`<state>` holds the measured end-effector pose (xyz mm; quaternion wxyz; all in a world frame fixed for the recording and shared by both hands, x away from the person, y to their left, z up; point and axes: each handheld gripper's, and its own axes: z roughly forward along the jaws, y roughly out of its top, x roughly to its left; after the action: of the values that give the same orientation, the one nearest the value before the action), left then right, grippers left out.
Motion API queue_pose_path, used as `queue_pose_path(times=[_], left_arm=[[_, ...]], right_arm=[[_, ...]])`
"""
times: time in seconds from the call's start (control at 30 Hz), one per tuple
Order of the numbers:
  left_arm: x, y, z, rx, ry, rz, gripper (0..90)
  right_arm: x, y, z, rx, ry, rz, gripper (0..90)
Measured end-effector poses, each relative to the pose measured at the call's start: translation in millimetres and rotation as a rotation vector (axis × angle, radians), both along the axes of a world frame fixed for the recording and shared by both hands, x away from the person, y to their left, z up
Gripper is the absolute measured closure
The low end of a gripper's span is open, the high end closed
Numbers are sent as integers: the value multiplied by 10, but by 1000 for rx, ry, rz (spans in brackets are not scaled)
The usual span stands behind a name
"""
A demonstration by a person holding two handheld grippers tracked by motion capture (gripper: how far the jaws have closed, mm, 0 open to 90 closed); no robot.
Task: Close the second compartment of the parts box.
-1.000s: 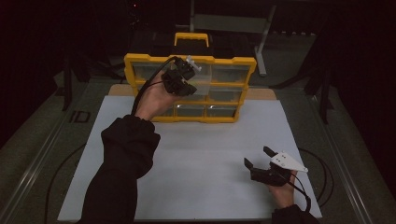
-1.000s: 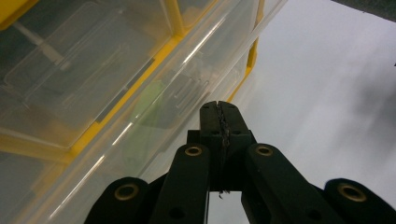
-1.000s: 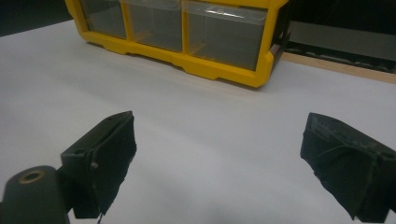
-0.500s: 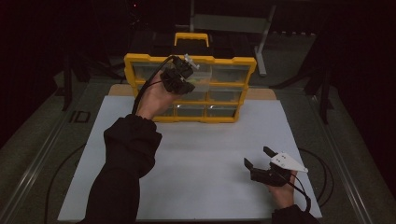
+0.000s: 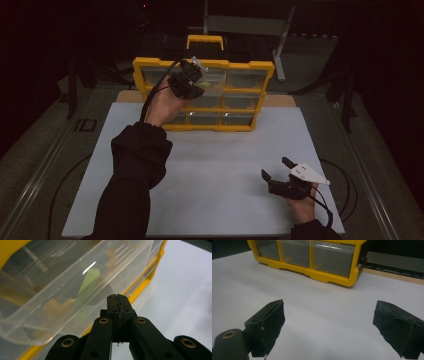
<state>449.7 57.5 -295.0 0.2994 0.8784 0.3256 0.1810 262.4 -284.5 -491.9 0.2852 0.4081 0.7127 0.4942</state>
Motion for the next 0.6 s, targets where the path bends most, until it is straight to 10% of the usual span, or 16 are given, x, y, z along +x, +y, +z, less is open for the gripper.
queue_pose_path(times=[0.6], left_arm=[[91, -45, -92, 6, -6, 38, 900]], right_arm=[[-3, -5, 3, -1, -2, 1, 102]])
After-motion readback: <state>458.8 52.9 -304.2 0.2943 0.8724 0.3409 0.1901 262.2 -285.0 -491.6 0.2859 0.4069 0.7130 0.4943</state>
